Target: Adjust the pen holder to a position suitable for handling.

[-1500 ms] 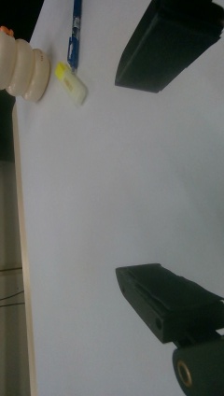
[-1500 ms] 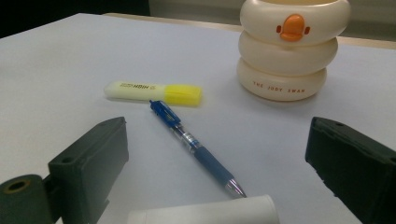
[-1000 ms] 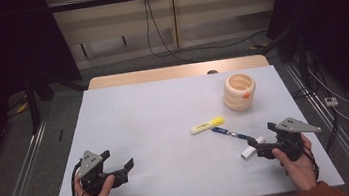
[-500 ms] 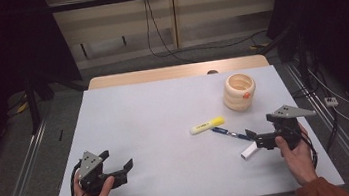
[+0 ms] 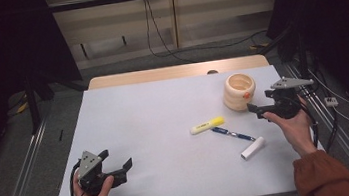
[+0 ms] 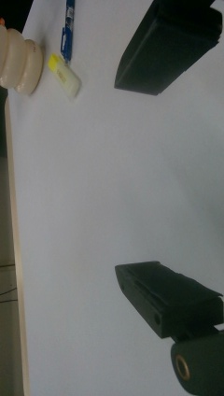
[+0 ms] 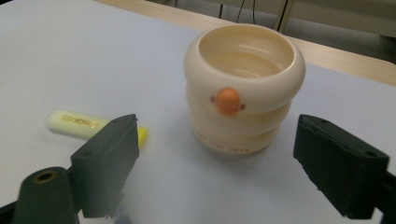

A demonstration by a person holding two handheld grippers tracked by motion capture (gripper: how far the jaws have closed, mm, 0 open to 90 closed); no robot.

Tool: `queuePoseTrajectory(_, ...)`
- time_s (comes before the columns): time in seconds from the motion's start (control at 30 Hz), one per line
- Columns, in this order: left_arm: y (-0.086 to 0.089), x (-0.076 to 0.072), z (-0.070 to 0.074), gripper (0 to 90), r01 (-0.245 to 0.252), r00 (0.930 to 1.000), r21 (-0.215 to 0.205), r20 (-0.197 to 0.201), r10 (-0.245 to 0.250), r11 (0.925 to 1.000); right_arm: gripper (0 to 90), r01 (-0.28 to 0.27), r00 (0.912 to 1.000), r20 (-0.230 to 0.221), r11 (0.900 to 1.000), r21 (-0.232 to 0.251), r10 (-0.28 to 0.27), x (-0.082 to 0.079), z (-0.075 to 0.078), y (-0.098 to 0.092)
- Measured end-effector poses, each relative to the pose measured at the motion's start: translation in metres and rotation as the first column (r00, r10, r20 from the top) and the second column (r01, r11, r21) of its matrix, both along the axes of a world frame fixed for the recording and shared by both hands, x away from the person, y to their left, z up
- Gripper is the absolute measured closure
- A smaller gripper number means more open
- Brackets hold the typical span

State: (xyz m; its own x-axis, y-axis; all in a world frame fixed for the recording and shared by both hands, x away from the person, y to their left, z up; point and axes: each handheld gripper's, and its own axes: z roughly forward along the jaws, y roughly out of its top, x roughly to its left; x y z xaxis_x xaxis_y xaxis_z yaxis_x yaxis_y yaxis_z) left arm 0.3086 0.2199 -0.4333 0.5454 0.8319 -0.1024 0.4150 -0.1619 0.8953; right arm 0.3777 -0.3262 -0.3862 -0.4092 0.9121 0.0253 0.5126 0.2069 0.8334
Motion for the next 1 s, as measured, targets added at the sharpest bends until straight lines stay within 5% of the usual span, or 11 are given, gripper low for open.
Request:
queuePoseTrajectory(0.4, -0.002, 0.001, -0.001, 9.7, 0.012, 0.9999, -0.003, -0.012, -0.012, 0.9999, 28.1, 0.008, 0.9996, 0.028, 1.0, -0.009, -0.008, 0.046, 0.016, -0.013)
queuePoseTrajectory(1.0, 0.0, 0.002, -0.003, 9.7, 0.008, 0.9997, -0.001, -0.021, -0.008, 1.0, 41.2, 0.02, 0.9984, -0.051, 0.996, -0.091, -0.024, 0.108, 0.005, -0.013)
